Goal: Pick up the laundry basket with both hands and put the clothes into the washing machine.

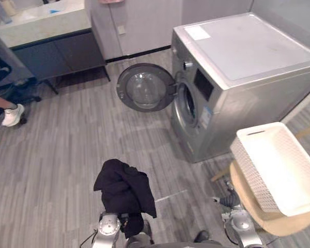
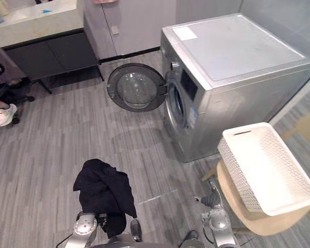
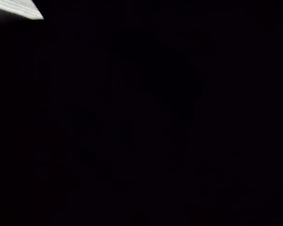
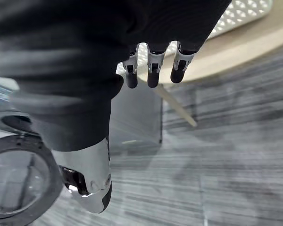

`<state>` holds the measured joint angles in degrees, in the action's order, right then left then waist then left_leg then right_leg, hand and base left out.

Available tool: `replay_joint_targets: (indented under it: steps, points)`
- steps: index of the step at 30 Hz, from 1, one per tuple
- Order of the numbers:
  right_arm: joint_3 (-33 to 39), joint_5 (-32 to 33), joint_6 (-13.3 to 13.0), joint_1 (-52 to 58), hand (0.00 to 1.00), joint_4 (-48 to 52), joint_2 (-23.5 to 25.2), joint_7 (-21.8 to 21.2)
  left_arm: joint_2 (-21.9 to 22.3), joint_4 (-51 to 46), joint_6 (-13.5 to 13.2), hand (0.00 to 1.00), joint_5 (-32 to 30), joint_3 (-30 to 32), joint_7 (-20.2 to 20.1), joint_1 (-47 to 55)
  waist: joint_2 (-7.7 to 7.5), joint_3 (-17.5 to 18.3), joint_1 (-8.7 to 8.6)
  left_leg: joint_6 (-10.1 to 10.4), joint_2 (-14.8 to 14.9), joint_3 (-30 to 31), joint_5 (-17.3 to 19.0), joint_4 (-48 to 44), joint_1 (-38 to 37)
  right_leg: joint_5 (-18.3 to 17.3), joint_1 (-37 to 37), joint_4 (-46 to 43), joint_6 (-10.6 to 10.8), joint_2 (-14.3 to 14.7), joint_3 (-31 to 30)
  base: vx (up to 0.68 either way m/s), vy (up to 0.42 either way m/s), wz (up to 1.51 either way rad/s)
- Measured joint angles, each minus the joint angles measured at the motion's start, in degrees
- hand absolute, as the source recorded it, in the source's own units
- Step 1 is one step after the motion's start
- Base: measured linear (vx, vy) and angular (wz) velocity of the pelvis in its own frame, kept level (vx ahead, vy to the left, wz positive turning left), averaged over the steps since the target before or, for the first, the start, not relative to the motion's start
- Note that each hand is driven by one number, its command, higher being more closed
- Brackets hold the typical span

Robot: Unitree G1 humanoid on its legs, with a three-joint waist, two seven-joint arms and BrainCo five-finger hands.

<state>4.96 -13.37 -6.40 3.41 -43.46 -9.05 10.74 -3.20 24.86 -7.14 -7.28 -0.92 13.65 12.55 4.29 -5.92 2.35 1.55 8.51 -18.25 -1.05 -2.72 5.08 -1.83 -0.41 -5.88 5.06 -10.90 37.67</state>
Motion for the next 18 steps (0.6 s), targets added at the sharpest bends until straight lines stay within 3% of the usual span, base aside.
replay_joint_targets:
  steps: [3,4,5,6,7,8,9,10,11,13,15,17,18]
  points:
    - [0.06,0.57,0.79,-2.05,0.0,-4.28,1.66,0.43,-0.85,2.47,0.34,1.0,0.07,1.75,-0.08,-0.29,-1.6,-1.27,0.18,0.02,-2.46,0.43,2.38,-2.29,0.42,-0.52,-0.04,-1.33,1.98,-2.85,0.27,0.21,0.123,0.16]
    - [0.36,0.57,1.31,-2.53,0.0,-5.41,2.02,0.42,-1.12,2.95,0.65,1.0,0.07,1.83,-0.6,0.0,-2.59,-2.07,0.24,-0.61,-3.27,0.59,4.98,-5.29,0.59,-2.42,-0.22,-5.59,3.47,-5.5,0.13,0.2,0.155,0.21]
    - [0.81,0.58,1.69,-2.44,0.0,-5.78,2.04,0.41,-1.12,2.95,0.71,1.0,0.05,1.84,-1.08,0.59,-3.09,-2.37,0.18,-0.88,-4.01,0.91,6.92,-7.17,0.57,-3.88,-0.63,-9.81,3.6,-7.81,-0.28,0.16,0.175,0.31]
    - [1.41,0.71,2.3,-2.18,0.0,-5.76,1.75,0.42,-0.93,2.92,0.77,1.0,0.04,1.67,-1.37,1.72,-3.36,-2.68,0.0,-1.69,-5.18,2.2,9.96,-9.21,0.75,-5.09,-2.36,-17.85,1.28,-11.47,-1.57,0.14,0.176,0.46]
    - [1.86,1.09,2.54,-1.78,0.0,-5.73,1.42,0.44,-1.04,2.84,0.79,1.0,0.01,1.59,-1.41,1.79,-3.96,-3.05,-0.45,-2.71,-6.43,3.77,12.1,-10.98,0.12,-4.21,-6.26,-28.62,-3.42,-14.9,-7.03,0.15,0.188,0.56]
    - [1.85,1.14,2.63,-1.54,0.0,-5.74,1.39,0.45,-1.41,2.78,0.84,1.0,-0.01,1.58,-1.34,1.85,-3.76,-3.28,-1.02,-3.26,-6.53,5.15,13.23,-12.13,-0.7,-2.63,-9.29,-34.4,-5.55,-15.35,-12.4,0.27,0.142,0.68]
    - [1.79,1.54,2.67,-1.41,0.0,-5.79,1.96,0.43,-2.55,2.81,1.17,1.0,-0.05,1.56,-1.19,1.69,-3.22,-4.09,-1.6,-3.56,-6.39,6.85,14.59,-13.17,-1.26,-6.67,-12.57,-40.01,-2.53,-13.12,-18.55,0.26,0.079,0.58]
    - [1.74,1.6,2.65,-1.46,0.0,-5.78,2.25,0.41,-2.68,2.82,1.34,1.0,-0.06,1.5,-1.16,1.51,-3.35,-4.27,-1.65,-3.61,-6.07,7.62,15.19,-13.28,-1.74,-9.16,-14.05,-41.69,-1.81,-11.1,-20.53,0.41,0.039,0.61]
    - [1.69,1.68,2.62,-1.65,0.0,-5.76,2.37,0.39,-3.66,2.81,1.68,1.0,-0.06,1.58,-0.96,0.96,-3.68,-4.89,-1.77,-3.45,-5.77,8.99,16.17,-12.7,-3.69,-12.41,-16.61,-41.98,-2.23,-6.85,-22.32,0.33,0.011,0.57]
    - [1.75,1.88,2.59,-1.74,0.0,-5.7,2.24,0.45,-4.36,2.88,1.73,1.0,-0.06,1.34,-1.03,0.2,-3.84,-5.11,-2.25,-3.19,-5.9,10.73,16.81,-10.68,-6.27,-12.98,-20.36,-38.4,-2.51,-2.9,-21.79,0.38,-0.029,0.65]
    - [1.71,2.18,2.58,-2.04,0.0,-5.41,1.62,0.46,-4.16,3.28,1.71,1.0,-0.06,1.06,-1.15,-1.88,-3.38,-6.08,-3.95,-2.48,-5.76,13.6,17.13,-8.44,-9.97,-10.28,-25.15,-27.55,-2.56,0.55,-20.62,0.49,-0.088,0.9]
    - [1.71,2.14,2.6,-1.88,0.0,-5.16,1.43,0.44,-4.04,4.07,1.6,1.0,-0.09,0.98,-1.17,-3.59,-3.99,-6.77,-4.74,-0.25,-5.88,15.54,18.3,-6.08,-13.92,-3.66,-26.71,-15.22,-3.62,1.79,-18.12,0.61,-0.166,0.98]
    - [1.71,2.04,2.65,-1.39,0.0,-5.15,1.24,0.44,-3.92,4.41,1.6,1.0,-0.13,0.34,-1.2,-3.7,-4.56,-6.5,-5.06,1.09,-5.76,16.98,19.71,-6.56,-15.8,0.57,-27.23,-15.35,-7.2,1.89,-18.66,0.59,-0.205,0.96]
